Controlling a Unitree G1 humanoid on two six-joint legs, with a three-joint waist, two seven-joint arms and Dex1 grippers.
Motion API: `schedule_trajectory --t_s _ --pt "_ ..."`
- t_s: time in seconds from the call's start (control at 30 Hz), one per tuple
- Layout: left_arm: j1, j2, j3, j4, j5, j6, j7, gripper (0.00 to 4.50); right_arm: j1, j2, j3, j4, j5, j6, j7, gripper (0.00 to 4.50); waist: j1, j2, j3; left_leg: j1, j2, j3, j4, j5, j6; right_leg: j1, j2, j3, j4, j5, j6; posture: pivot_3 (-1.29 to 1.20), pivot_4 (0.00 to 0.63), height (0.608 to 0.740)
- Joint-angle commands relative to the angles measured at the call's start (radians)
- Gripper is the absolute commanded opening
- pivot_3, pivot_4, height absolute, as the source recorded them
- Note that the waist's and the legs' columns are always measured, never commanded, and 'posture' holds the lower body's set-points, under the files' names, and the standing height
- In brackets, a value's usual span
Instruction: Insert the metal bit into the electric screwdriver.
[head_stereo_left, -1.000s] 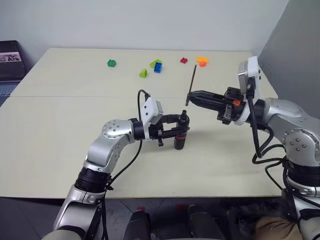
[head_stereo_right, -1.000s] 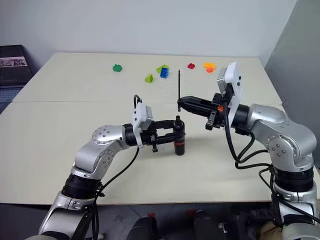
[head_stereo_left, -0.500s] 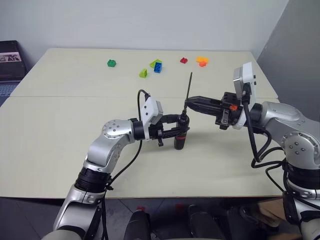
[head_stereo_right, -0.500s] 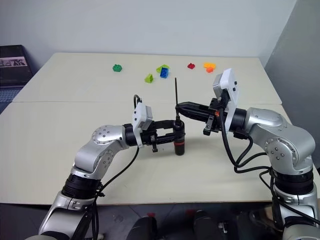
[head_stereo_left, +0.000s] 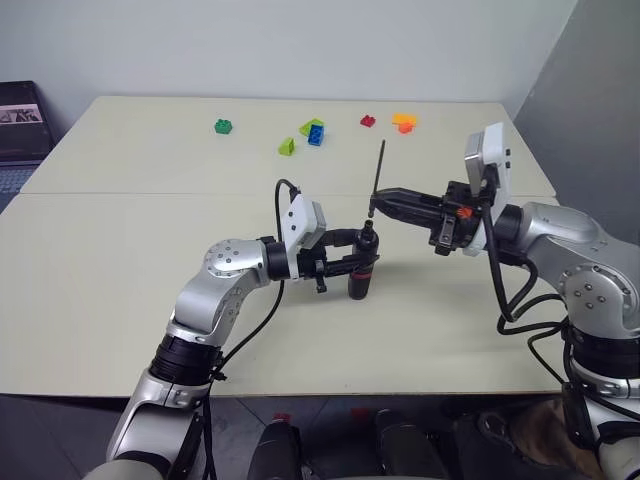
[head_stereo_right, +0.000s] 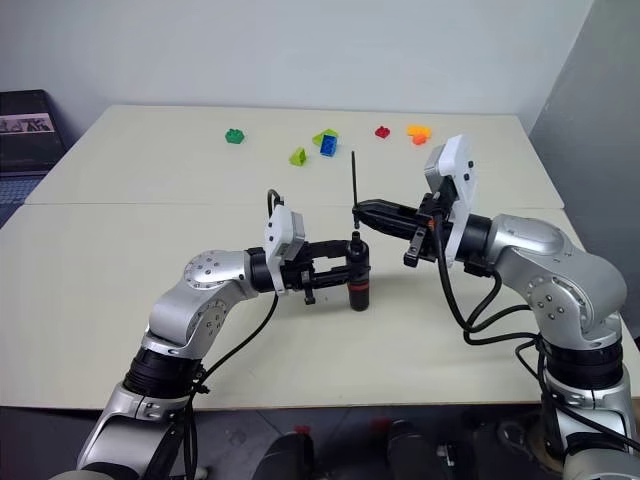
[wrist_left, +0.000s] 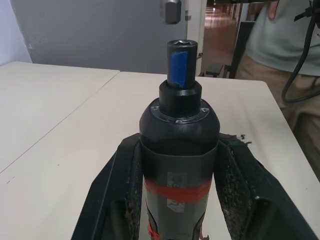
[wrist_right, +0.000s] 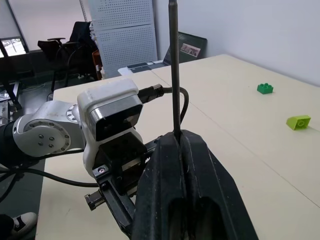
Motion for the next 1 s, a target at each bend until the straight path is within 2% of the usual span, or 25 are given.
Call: schedule_trajectory --t_s 0.03,1.0 --pt "-0.007 0.012 0.019 -0.043 0.002 -0.019 0.0 1.64 -0.007 -0.001 -0.006 -0.028 0.004 -0.017 0.001 0.0 0.0 0.0 0.0 0.0 0.0 0.0 0.0 0.0 0.0 0.0 0.0 0.0 0.0 0.0 0.0 0.0 0.15 0.74" --pt "-0.012 0.015 0.015 -0.035 0.007 -0.022 -0.008 1.64 0.012 -0.015 -0.045 -0.073 0.062 0.013 -0.046 0.0 0.0 0.0 0.0 0.0 0.0 0.0 0.0 0.0 0.0 0.0 0.0 0.0 0.0 0.0 0.0 0.0 0.15 0.74"
